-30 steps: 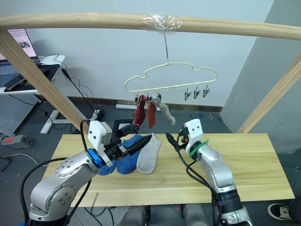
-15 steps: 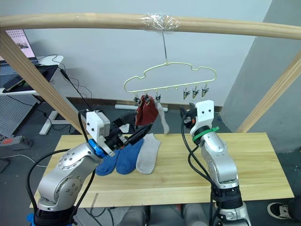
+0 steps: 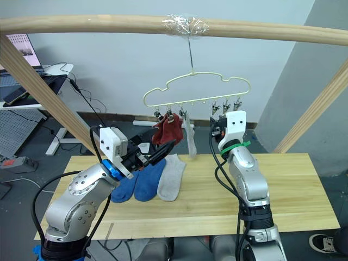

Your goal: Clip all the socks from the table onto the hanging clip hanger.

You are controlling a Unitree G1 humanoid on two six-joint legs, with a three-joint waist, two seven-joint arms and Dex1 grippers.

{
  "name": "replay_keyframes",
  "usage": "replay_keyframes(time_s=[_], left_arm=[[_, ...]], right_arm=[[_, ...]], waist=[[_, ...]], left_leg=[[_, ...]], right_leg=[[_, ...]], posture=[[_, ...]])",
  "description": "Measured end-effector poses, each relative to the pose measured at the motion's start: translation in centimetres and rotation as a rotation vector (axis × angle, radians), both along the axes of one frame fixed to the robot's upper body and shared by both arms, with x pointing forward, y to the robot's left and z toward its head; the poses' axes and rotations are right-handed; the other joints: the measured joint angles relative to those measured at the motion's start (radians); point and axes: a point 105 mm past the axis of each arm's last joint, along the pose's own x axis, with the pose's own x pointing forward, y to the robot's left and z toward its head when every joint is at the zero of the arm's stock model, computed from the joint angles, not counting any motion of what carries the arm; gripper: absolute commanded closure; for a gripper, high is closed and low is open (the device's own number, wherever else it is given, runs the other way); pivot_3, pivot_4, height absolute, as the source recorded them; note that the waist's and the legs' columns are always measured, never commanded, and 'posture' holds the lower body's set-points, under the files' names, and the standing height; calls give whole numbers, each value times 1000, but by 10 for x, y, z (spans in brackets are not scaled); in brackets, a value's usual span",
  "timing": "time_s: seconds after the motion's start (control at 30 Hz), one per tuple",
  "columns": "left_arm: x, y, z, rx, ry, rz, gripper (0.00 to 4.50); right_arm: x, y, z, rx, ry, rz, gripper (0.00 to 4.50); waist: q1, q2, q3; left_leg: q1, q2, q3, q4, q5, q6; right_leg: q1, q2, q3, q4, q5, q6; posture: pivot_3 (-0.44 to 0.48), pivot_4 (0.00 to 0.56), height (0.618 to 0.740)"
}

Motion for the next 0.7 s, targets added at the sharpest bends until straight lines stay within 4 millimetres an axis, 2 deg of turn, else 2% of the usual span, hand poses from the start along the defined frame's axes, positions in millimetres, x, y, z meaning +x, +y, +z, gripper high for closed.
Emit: replay_keyframes(time_s=[0.7], left_arm=[[2,0,3,-5,-21,16,261]], right_arm=[[32,8,21,62,-27,-26,2363]], waist=[[-1,0,0]], left_leg=[[0,0,0,0,0,0]], right_leg=[[0,0,0,0,2,-3]], posture=[[21,172,740]])
